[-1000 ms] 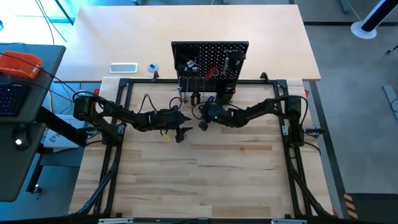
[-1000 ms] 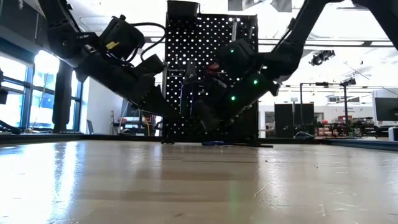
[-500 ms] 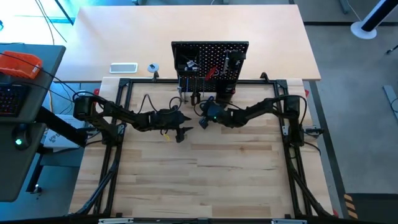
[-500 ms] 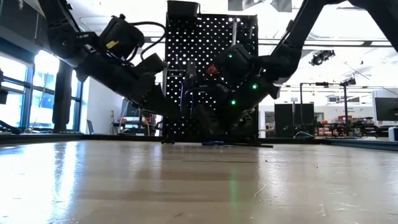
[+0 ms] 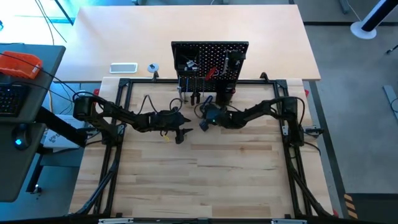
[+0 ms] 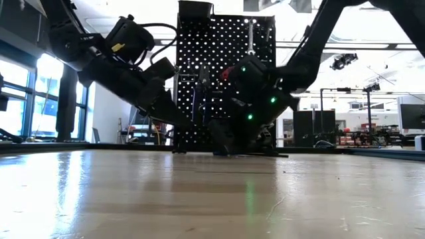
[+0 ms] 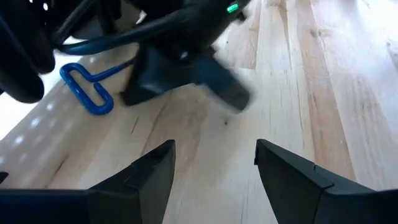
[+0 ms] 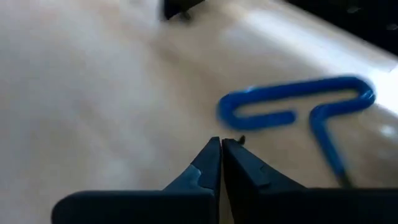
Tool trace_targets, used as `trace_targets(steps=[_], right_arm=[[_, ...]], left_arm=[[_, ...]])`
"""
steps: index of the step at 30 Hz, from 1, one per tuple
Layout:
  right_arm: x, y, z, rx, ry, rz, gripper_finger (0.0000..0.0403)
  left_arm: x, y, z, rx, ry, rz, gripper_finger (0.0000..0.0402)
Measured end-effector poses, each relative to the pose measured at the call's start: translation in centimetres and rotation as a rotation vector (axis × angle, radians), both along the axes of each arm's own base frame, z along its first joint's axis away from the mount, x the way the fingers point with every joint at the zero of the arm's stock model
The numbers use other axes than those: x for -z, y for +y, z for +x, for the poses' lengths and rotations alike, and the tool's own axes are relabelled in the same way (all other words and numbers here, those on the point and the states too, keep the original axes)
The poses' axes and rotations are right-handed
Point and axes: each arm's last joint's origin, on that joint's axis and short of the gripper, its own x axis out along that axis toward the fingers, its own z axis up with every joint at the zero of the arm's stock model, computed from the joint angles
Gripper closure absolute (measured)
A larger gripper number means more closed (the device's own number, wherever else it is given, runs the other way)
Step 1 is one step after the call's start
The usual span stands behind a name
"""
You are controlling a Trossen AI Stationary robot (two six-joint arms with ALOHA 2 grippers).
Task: Hang tools onto peg board
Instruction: Put the pick tool into the bin on the pegboard
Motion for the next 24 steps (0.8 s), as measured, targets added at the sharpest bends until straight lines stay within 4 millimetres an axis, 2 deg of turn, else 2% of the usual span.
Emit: trace_targets(steps=[8, 12, 14, 17, 21, 24], right_arm=[[-2.4, 6.2, -0.5, -0.190, 0.071, 0.084, 0.0390], [-4.0, 8.4, -1.2, -0.223, 0.105, 0.023, 0.0390], [-4.5, 8.8, -1.7, -0.174, 0.150, -0.069, 0.0390], [-4.4, 8.2, -2.3, -0.086, 0.212, -0.155, 0.0390], [-3.6, 7.1, -3.3, -0.037, 0.272, -0.120, 0.0389], [-3.1, 7.3, -4.7, -0.010, 0.271, -0.089, 0.0389]], left_arm=[[0.2, -0.1, -0.1, 0.009, 0.027, 0.006, 0.0186], [0.2, 0.0, -0.1, 0.013, 0.026, 0.021, 0.0186], [0.1, 0.1, -0.1, 0.012, 0.021, 0.028, 0.0186], [-0.1, 0.4, 0.0, -0.005, -0.006, 0.036, 0.0186], [0.1, 0.8, 0.4, -0.024, -0.039, 0.070, 0.0186], [0.7, 1.3, 1.1, -0.046, -0.074, 0.089, 0.0186]])
